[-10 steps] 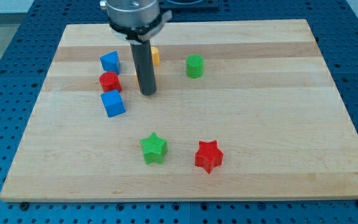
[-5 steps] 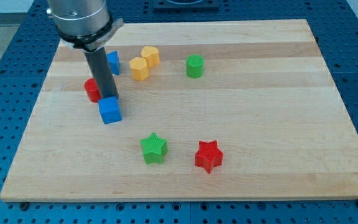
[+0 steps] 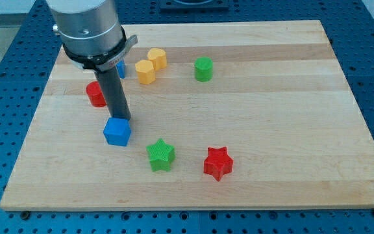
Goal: Slide the blue cube to the left of the green star
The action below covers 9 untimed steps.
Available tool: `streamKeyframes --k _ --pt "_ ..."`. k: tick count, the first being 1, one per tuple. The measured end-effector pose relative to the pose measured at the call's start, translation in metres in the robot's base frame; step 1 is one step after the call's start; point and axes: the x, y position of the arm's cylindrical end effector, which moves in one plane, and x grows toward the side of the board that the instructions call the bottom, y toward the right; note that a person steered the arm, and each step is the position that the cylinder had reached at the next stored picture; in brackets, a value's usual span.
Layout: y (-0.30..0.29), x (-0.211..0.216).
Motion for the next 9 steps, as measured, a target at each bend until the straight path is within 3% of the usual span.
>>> streamKeyframes --k 3,7,9 --pt "0.000 0.038" --pt "-0.005 0.052" --pt "0.090 0.052"
